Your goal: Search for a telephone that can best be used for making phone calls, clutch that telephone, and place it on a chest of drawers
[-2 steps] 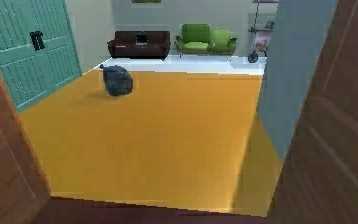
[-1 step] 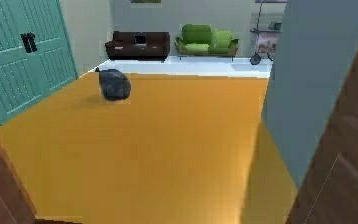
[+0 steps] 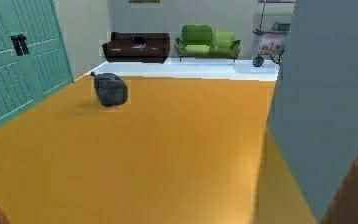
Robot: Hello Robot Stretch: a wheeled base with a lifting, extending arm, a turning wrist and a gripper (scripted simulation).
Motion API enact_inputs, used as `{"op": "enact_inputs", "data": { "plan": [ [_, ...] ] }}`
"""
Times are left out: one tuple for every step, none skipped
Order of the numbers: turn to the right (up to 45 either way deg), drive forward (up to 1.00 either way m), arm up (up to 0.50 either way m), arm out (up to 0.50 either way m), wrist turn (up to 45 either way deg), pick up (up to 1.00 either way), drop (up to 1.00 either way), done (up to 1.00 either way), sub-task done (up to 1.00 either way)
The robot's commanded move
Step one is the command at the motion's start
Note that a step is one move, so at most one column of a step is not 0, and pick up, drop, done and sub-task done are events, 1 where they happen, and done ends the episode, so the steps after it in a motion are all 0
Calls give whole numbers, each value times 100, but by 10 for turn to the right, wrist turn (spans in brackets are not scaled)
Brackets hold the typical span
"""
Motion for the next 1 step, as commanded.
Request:
{"op": "enact_inputs", "data": {
  "plan": [
    [90,0,0,0,0,0,0,0,0]
  ]
}}
